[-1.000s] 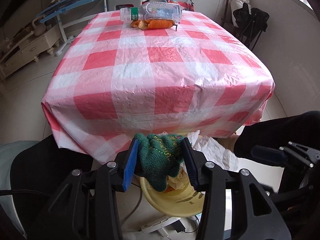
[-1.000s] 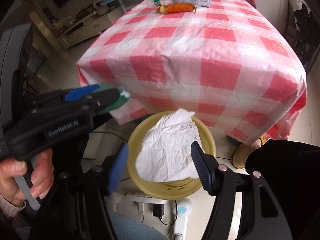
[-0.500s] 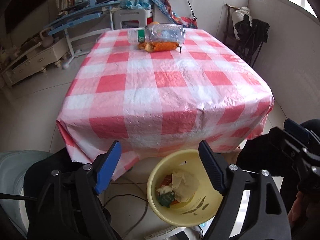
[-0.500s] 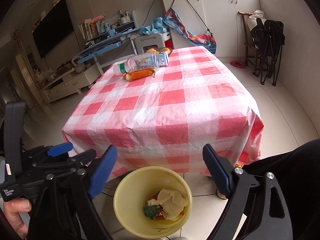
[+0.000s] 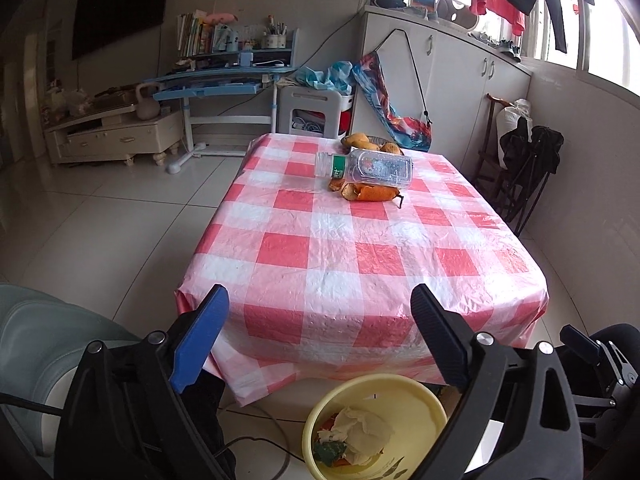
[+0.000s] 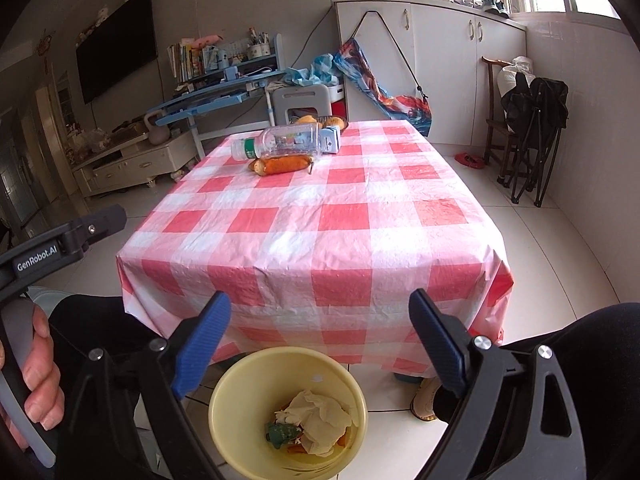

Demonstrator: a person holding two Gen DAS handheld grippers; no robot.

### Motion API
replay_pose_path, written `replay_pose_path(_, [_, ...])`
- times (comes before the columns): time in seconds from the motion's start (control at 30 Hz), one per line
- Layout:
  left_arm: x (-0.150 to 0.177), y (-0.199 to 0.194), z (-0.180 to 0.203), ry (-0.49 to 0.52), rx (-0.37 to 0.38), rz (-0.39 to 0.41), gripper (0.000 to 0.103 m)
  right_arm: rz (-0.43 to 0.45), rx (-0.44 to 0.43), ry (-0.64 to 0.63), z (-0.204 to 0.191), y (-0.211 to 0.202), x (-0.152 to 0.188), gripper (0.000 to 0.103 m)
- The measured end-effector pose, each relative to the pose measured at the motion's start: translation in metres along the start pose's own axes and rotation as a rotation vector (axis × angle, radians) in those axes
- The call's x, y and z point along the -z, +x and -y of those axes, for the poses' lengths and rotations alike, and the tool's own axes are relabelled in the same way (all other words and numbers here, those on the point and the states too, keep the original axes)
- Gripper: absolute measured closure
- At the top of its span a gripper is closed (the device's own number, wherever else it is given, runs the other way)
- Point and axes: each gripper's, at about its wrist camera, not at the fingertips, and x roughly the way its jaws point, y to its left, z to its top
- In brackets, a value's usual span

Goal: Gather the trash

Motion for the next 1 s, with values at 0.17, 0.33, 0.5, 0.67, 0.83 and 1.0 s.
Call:
replay_pose_path(0.17, [0.0011, -0.0017, 0.0012, 0.002, 0.001, 0.004, 0.014, 0.0, 0.0, -0.002, -0.001, -0.0003, 0.0004, 0.015])
replay_pose_path(0.33, [0.0013, -0.0029, 0.0008, -0.002, -0.001, 0.009, 0.014, 0.0, 0.0, -0.002, -0.0013, -0.0001, 0.0004, 0.015])
replay_pose_path(0.5, [0.0014, -0.0027, 0.0004, -0.003, -0.001, 0.01, 0.014, -0.002, -0.001, -0.006, -0.0023, -0.0003, 0.0006, 0.015])
replay_pose_path(0.67, [0.0011, -0.0024, -0.0001, -0.003, -0.003, 0.009, 0.014, -0.005, -0.004, -0.013, -0.0031, 0.0003, 0.0007, 0.015])
replay_pose_path(0.83, [0.0012, -0.0027, 0.0001, -0.002, -0.003, 0.009, 0.014, -0.01, -0.006, -0.019, -0.0038, 0.0009, 0.001, 0.015])
replay_pose_path(1.0, [0.0013, -0.0025, -0.0001, -0.003, -0.002, 0.01, 0.014, -0.011, -0.007, -0.023, -0.0042, 0.0013, 0.0009, 0.015])
